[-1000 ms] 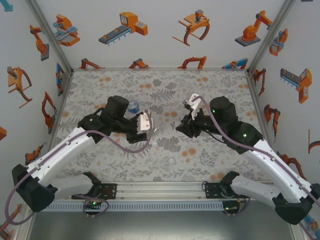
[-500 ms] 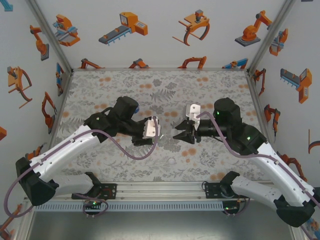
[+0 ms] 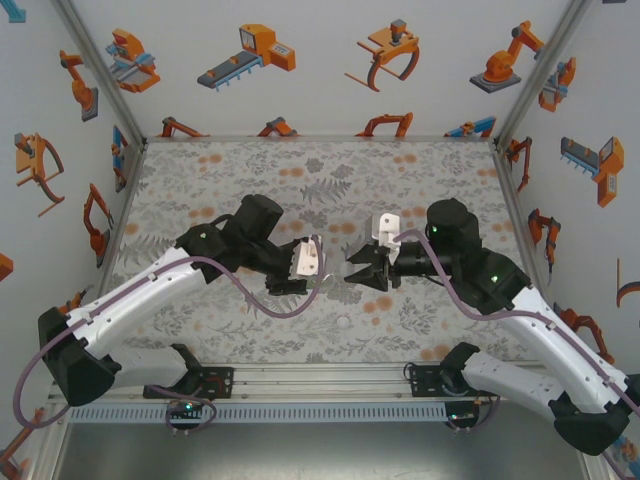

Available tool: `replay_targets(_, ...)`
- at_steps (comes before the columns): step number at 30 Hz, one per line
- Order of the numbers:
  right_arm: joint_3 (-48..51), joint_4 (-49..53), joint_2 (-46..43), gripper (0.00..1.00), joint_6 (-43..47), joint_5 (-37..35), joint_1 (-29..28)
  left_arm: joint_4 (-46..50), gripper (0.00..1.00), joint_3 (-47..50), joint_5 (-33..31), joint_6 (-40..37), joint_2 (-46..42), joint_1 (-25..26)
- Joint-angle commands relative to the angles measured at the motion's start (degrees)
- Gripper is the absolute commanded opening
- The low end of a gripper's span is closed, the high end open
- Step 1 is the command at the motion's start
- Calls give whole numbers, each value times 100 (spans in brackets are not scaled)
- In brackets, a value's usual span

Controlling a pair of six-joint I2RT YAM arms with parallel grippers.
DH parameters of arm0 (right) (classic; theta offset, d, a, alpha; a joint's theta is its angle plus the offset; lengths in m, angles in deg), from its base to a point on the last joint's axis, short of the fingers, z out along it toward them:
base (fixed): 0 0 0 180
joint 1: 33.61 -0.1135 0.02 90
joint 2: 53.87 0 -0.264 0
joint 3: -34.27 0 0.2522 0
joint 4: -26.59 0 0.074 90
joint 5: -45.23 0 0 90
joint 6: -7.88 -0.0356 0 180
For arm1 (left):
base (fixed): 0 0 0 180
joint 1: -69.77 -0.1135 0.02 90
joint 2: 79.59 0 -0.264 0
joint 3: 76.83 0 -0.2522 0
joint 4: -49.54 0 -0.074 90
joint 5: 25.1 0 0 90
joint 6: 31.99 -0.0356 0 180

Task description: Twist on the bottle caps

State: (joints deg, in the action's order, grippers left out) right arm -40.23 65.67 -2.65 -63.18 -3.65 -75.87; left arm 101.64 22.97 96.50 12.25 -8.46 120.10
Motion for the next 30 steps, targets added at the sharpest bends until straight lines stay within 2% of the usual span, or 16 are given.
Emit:
replay_targets(1, 106, -185, -94, 7, 66, 133, -89, -219, 0, -190, 365, 96, 4, 56)
replay_targets(6, 172, -220, -171, 7, 66, 130, -98, -547, 0, -37, 446, 316, -90, 39)
replay_targets(18, 158, -176, -154, 6, 66, 77, -142, -658, 0, -108, 878, 561, -47, -23)
replay_targets(30, -74, -17, 99, 0, 203, 262, -181, -322, 0, -235, 1085, 147, -39, 4)
